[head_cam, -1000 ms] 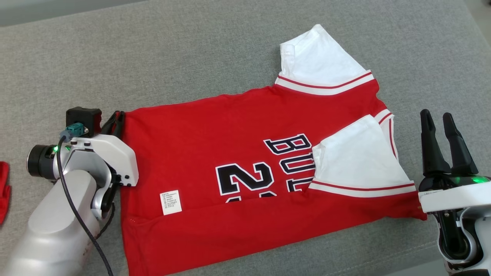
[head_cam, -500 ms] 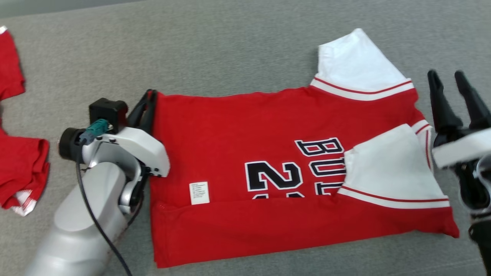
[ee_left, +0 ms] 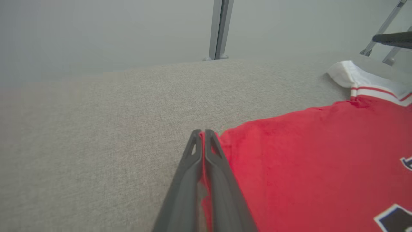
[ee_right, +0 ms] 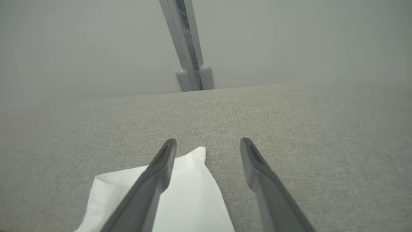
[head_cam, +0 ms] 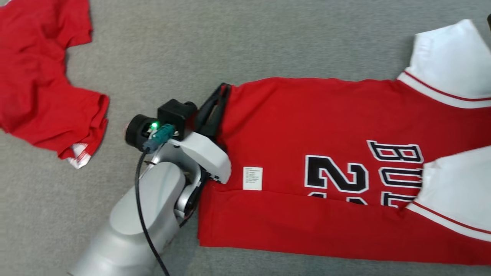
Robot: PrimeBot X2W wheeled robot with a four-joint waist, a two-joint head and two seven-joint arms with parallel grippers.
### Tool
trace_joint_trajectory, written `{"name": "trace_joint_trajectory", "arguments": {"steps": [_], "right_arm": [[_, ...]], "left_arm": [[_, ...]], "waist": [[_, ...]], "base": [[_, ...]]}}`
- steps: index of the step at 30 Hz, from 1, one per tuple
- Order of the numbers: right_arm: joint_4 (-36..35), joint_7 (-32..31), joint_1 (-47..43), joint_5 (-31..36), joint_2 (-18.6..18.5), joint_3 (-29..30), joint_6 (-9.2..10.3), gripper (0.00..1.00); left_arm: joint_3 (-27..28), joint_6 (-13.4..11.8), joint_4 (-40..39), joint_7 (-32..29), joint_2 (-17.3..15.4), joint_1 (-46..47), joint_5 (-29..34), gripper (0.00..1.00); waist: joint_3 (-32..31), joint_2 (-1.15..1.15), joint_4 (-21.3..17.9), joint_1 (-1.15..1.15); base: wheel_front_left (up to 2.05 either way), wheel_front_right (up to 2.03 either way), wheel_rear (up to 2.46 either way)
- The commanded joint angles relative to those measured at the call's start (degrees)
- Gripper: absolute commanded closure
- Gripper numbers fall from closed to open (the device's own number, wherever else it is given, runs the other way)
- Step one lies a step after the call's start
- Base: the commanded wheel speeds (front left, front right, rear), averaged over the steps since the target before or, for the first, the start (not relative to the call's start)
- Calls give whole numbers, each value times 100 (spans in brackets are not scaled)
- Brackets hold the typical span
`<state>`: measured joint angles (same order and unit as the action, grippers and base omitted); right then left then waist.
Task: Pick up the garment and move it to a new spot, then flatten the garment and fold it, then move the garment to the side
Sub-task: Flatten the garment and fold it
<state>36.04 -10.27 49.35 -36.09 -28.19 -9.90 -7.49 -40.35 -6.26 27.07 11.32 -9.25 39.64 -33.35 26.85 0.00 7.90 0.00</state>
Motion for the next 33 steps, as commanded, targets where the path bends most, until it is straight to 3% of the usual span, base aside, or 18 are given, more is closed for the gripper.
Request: {"name": "trace_joint_trajectory", "arguments": {"steps": [1, 12, 21, 22, 24, 33], "right_arm": [[165, -90, 130, -28, -167, -88, 0, 0], [925, -433, 685, -411, -564, -875, 0, 0], [1128, -433, 889, -750, -714, -1381, 0, 0], [1127, -416, 908, -788, -731, -1445, 0, 27], [1106, -374, 944, -858, -751, -1564, 0, 100], [977, 16, 967, -1234, -827, -1952, 1, 100]], "left_arm": [[-22, 20, 15, 45, 40, 128, 55, 100], [-129, 76, 192, 206, 298, 256, 71, 100], [-47, 118, 287, 261, 292, 330, -35, 100], [-40, 115, 290, 267, 283, 338, -39, 100], [-20, 105, 298, 273, 273, 358, -56, 100], [30, 81, 371, 289, 216, 363, -91, 100]], "waist": [[235, 0, 314, 0], [388, 0, 565, 0], [472, 0, 600, 0], [478, 0, 592, 0], [486, 0, 580, 0], [391, 0, 468, 0]], "base": [[0, 0, 0], [0, 0, 0], [0, 0, 0], [0, 0, 0], [0, 0, 0], [0, 0, 0]]}}
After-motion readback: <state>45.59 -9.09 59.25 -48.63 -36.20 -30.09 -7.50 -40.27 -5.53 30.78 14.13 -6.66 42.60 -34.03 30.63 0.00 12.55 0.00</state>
